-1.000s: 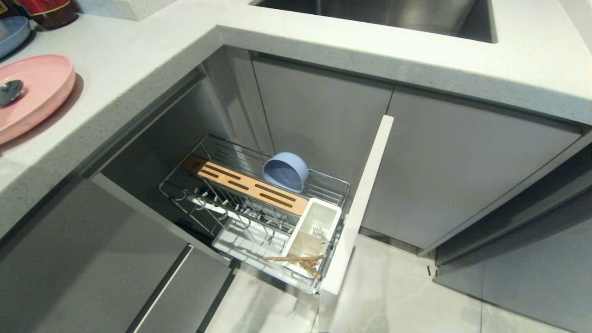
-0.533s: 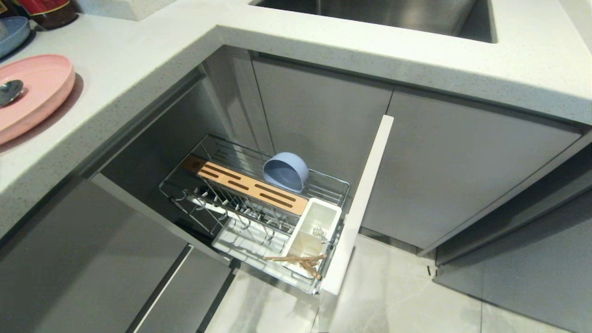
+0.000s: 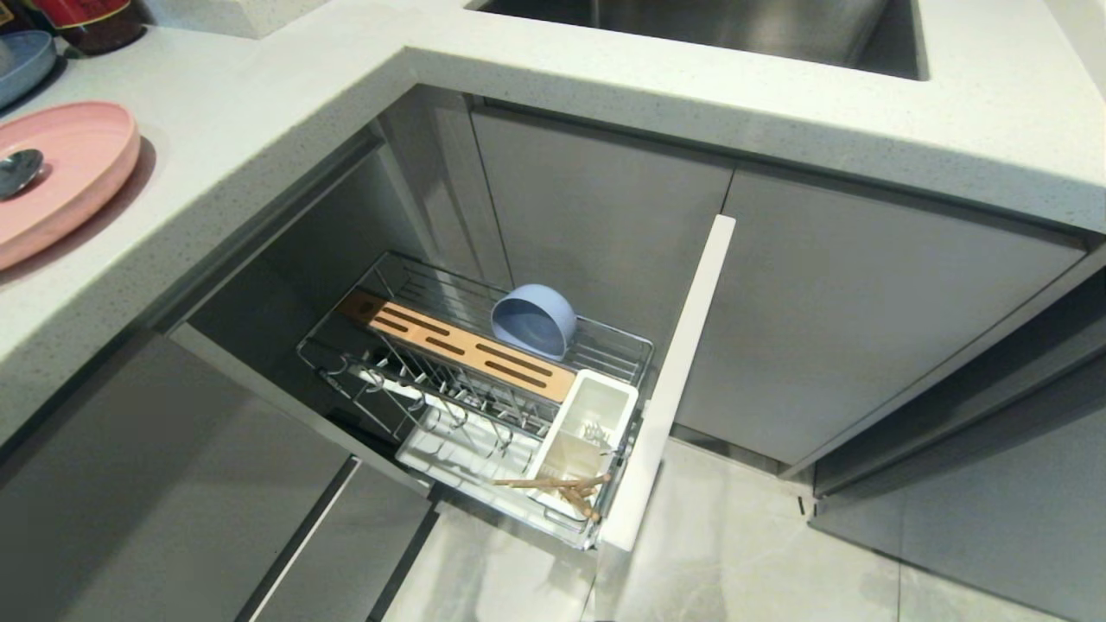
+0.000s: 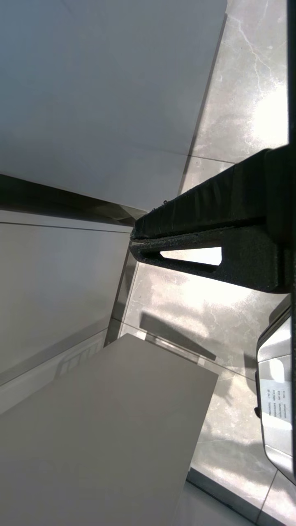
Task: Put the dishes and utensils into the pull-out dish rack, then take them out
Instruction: Pick up the spoon and place it in the cupboard
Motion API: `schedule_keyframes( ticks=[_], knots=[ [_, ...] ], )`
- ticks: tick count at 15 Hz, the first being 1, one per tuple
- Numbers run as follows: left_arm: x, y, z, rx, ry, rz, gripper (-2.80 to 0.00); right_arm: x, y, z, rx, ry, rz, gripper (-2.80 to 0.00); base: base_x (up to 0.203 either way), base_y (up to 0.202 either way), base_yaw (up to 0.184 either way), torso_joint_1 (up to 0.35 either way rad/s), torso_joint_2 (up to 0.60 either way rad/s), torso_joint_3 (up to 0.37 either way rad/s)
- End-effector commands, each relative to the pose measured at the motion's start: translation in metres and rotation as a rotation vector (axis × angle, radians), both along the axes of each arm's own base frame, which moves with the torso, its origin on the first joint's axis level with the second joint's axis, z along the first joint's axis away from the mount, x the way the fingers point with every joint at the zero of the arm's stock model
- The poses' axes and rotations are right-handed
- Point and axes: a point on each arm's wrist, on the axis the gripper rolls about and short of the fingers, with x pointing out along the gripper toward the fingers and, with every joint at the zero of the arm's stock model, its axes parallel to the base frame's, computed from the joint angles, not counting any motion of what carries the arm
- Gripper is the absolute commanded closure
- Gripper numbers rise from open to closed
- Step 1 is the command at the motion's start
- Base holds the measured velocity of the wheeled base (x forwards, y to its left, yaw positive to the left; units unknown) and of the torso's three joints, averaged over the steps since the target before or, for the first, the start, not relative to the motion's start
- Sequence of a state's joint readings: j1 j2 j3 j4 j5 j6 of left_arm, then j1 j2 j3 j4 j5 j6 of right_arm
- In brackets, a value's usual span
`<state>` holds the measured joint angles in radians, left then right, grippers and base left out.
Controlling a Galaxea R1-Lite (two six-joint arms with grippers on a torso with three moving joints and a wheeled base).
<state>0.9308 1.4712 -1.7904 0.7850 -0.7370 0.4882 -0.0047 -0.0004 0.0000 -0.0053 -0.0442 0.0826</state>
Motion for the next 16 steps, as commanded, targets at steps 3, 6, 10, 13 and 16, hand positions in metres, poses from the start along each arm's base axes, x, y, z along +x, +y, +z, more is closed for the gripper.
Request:
schedule_keyframes(
  ticks=[3, 6, 10, 13, 16],
  knots=[
    [0.017, -0.001, -0.010, -0.021, 0.009, -0.077, -2.80, 0.000, 0.000, 0.000, 0.000, -0.005, 0.000, 0.00, 0.000, 0.000, 0.000, 0.000, 0.00, 0.000],
    [0.020, -0.005, -0.011, -0.040, -0.003, -0.134, -2.80, 0.000, 0.000, 0.000, 0.000, -0.005, 0.000, 0.00, 0.000, 0.000, 0.000, 0.000, 0.00, 0.000],
    [0.025, -0.006, -0.014, -0.052, 0.005, -0.160, -2.80, 0.000, 0.000, 0.000, 0.000, -0.005, 0.000, 0.00, 0.000, 0.000, 0.000, 0.000, 0.00, 0.000],
    [0.030, -0.004, -0.017, -0.059, 0.015, -0.168, -2.80, 0.000, 0.000, 0.000, 0.000, -0.005, 0.000, 0.00, 0.000, 0.000, 0.000, 0.000, 0.00, 0.000],
    [0.031, -0.005, -0.017, -0.060, 0.016, -0.175, -2.80, 0.000, 0.000, 0.000, 0.000, -0.005, 0.000, 0.00, 0.000, 0.000, 0.000, 0.000, 0.00, 0.000]
  ],
)
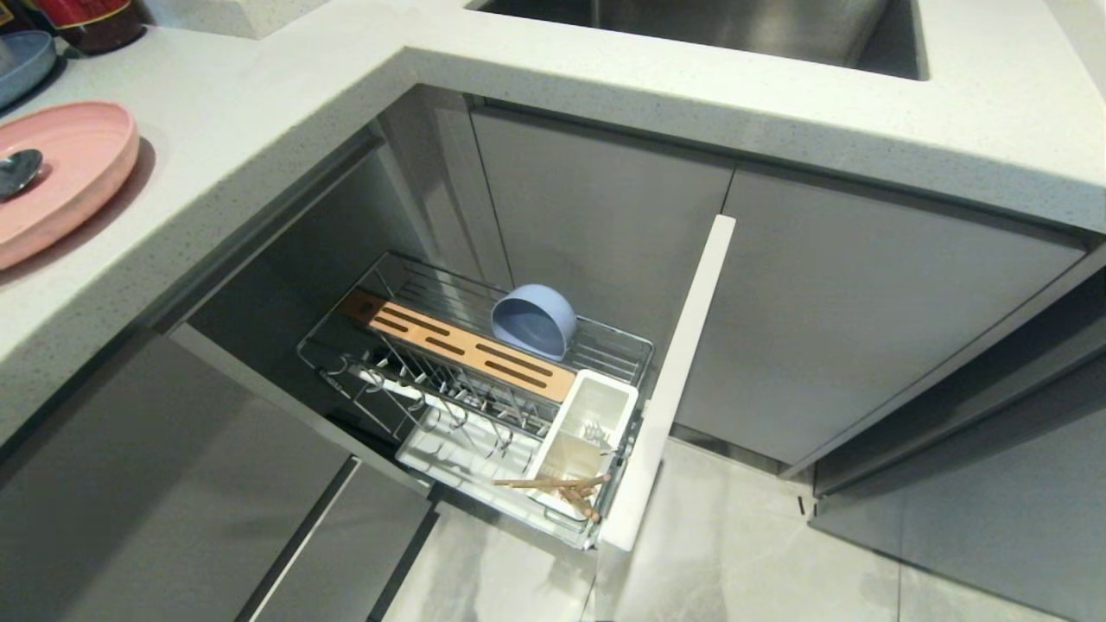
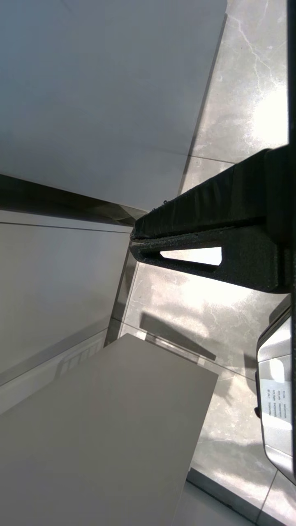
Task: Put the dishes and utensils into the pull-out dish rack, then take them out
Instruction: Pick up the spoon and place it in the cupboard
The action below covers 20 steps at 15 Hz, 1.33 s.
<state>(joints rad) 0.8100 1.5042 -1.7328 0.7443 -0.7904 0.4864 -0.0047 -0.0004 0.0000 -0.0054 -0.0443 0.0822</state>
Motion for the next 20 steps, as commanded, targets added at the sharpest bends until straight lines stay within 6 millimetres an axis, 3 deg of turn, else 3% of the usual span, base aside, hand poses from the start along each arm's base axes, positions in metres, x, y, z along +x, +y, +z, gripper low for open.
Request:
schedule_keyframes(
  ticks=[1, 4, 5, 6, 20],
  knots=[
    [0.0011, -0.0004, -0.0010, -0.004, 0.003, -0.009, -2.80, -0.0003, 0.0000, 0.0000, 0.001, -0.005, -0.001, 0.00, 0.000, 0.000, 0.000, 0.000, 0.00, 0.000],
    [0.0014, -0.0006, -0.0014, -0.005, 0.005, -0.011, -2.80, -0.0003, 0.0000, 0.0000, 0.001, -0.005, 0.000, 0.00, 0.000, 0.000, 0.000, 0.000, 0.00, 0.000],
    [0.0014, -0.0005, -0.0014, -0.005, 0.005, -0.010, -2.32, -0.0003, 0.0000, 0.0000, 0.001, -0.005, 0.000, 0.00, 0.000, 0.000, 0.000, 0.000, 0.00, 0.000],
    [0.0014, -0.0005, -0.0014, -0.004, 0.005, -0.010, 0.00, -0.0003, 0.0000, 0.0000, 0.001, -0.005, 0.000, 0.00, 0.000, 0.000, 0.000, 0.000, 0.00, 0.000],
    [-0.0023, -0.0054, 0.0050, -0.002, -0.014, -0.012, 0.00, -0.0003, 0.0000, 0.0000, 0.001, -0.005, -0.001, 0.00, 0.000, 0.000, 0.000, 0.000, 0.00, 0.000]
  ],
)
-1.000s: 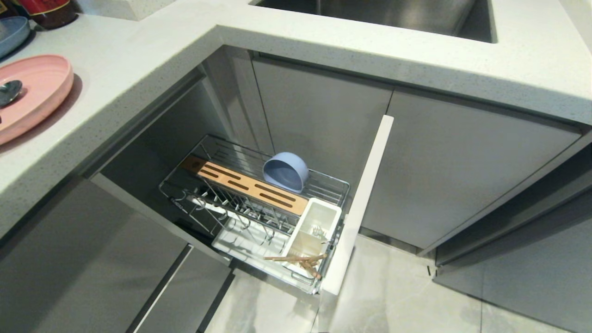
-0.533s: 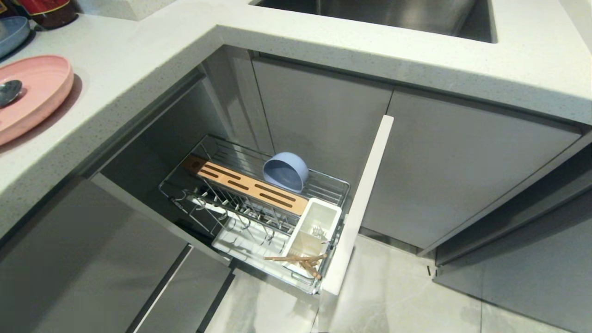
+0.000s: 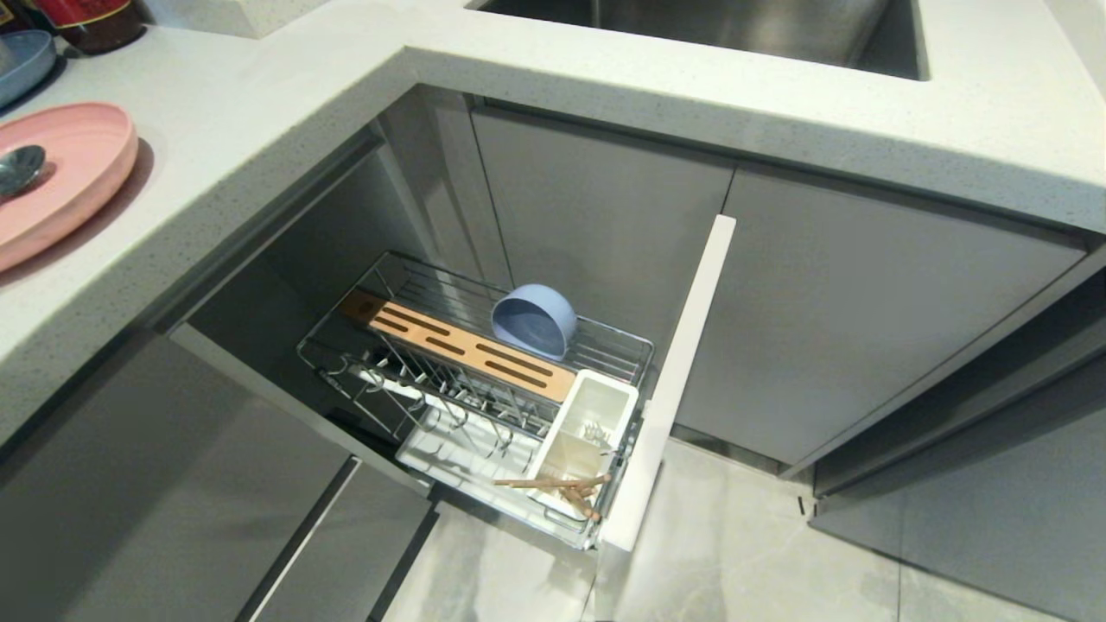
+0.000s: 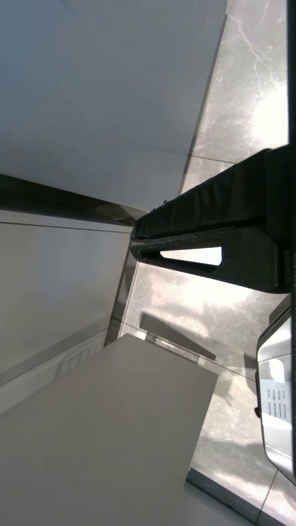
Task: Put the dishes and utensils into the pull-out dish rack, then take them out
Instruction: Pick up the spoon and place it in the cupboard
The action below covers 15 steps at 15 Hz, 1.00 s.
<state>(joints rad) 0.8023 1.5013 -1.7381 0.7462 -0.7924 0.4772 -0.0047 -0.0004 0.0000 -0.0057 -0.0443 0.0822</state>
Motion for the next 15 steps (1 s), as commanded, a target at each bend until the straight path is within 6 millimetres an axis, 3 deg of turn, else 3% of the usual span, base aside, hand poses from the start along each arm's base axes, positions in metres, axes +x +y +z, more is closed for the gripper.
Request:
schedule_keyframes(
  ticks=[1, 5, 8, 15],
  knots=[
    [-0.006, -0.008, 0.009, -0.027, -0.024, 0.008, 0.00, 0.000, 0.000, 0.000, 0.001, -0.005, 0.000, 0.00, 0.000, 0.000, 0.000, 0.000, 0.00, 0.000],
    [-0.020, -0.036, 0.042, -0.256, -0.109, 0.049, 0.00, 0.000, 0.000, 0.000, 0.001, -0.005, 0.000, 0.00, 0.000, 0.000, 0.000, 0.000, 0.00, 0.000],
    [-0.027, -0.067, 0.058, -0.420, -0.129, -0.022, 0.00, 0.000, 0.000, 0.000, 0.001, -0.005, 0.000, 0.00, 0.000, 0.000, 0.000, 0.000, 0.00, 0.000],
    [-0.025, -0.138, 0.052, -0.642, 0.122, -0.377, 0.00, 0.000, 0.000, 0.000, 0.001, -0.005, -0.001, 0.00, 0.000, 0.000, 0.000, 0.000, 0.00, 0.000]
  ],
)
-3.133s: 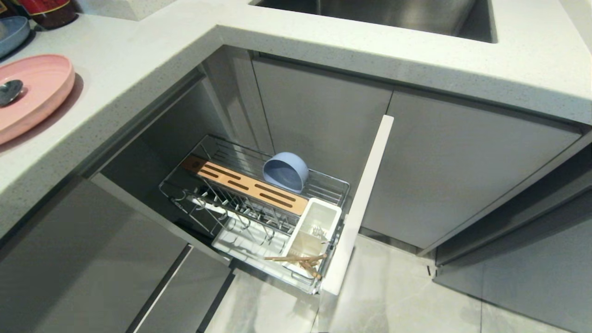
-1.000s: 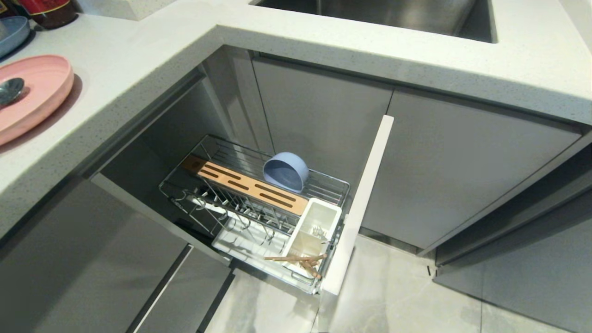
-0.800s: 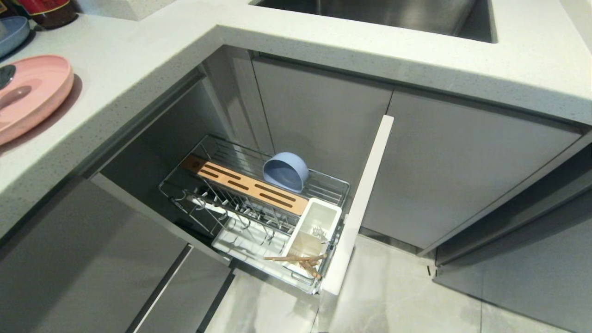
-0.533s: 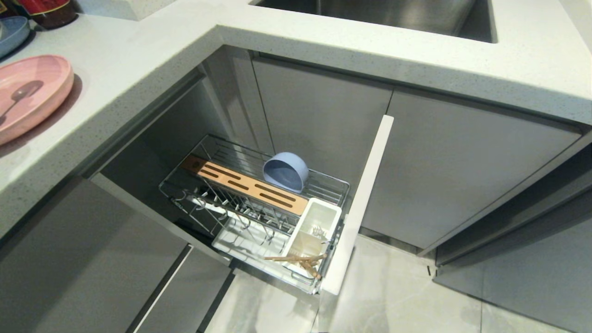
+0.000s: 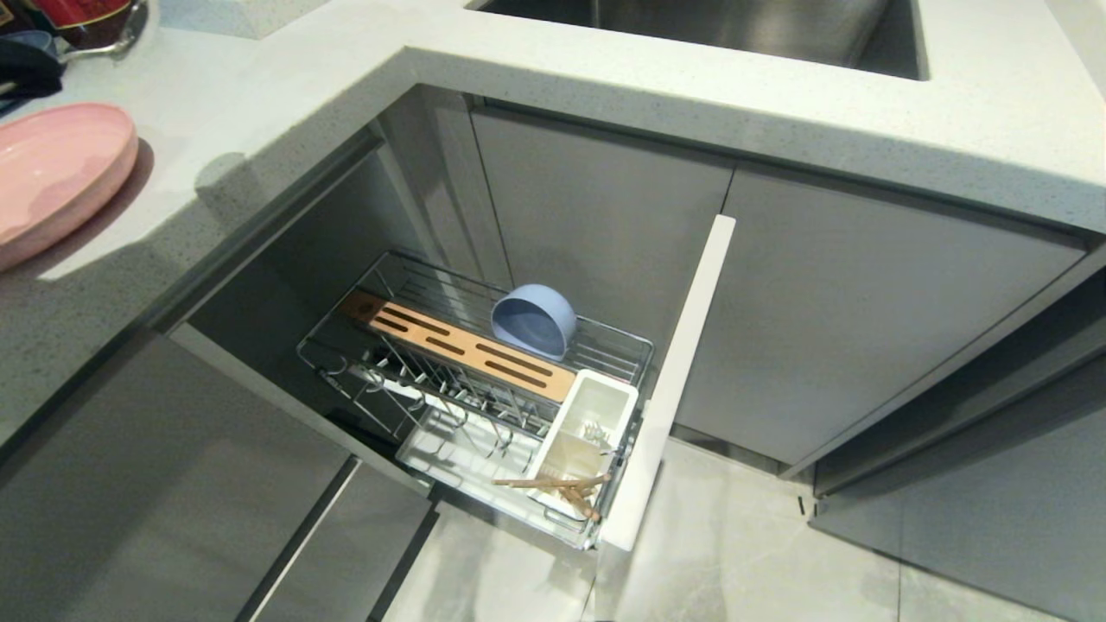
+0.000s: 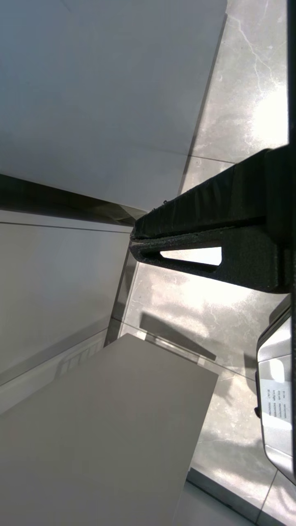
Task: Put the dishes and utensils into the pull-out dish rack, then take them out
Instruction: Pick up the spoon and place it in the cupboard
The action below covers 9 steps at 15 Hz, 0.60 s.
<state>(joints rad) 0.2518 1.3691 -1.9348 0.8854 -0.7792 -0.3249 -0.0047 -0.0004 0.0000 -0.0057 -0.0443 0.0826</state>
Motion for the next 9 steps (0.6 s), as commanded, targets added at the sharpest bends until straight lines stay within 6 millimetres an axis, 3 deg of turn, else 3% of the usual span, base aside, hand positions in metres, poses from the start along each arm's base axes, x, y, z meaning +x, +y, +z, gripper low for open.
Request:
schedule_keyframes(
  ticks=[1, 6, 9],
  knots=[
    [0.001, -0.024, -0.007, -0.005, 0.054, -0.148, 0.00, 0.000, 0.000, 0.000, 0.000, -0.005, 0.000, 0.00, 0.000, 0.000, 0.000, 0.000, 0.00, 0.000],
    [0.014, -0.083, -0.039, 0.133, 0.218, -0.271, 0.00, 0.000, 0.000, 0.000, 0.000, -0.005, 0.000, 0.00, 0.000, 0.000, 0.000, 0.000, 0.00, 0.000],
    [0.035, -0.117, -0.067, 0.213, 0.354, -0.285, 0.00, 0.000, 0.000, 0.000, 0.000, -0.005, 0.000, 0.00, 0.000, 0.000, 0.000, 0.000, 0.00, 0.000]
  ],
)
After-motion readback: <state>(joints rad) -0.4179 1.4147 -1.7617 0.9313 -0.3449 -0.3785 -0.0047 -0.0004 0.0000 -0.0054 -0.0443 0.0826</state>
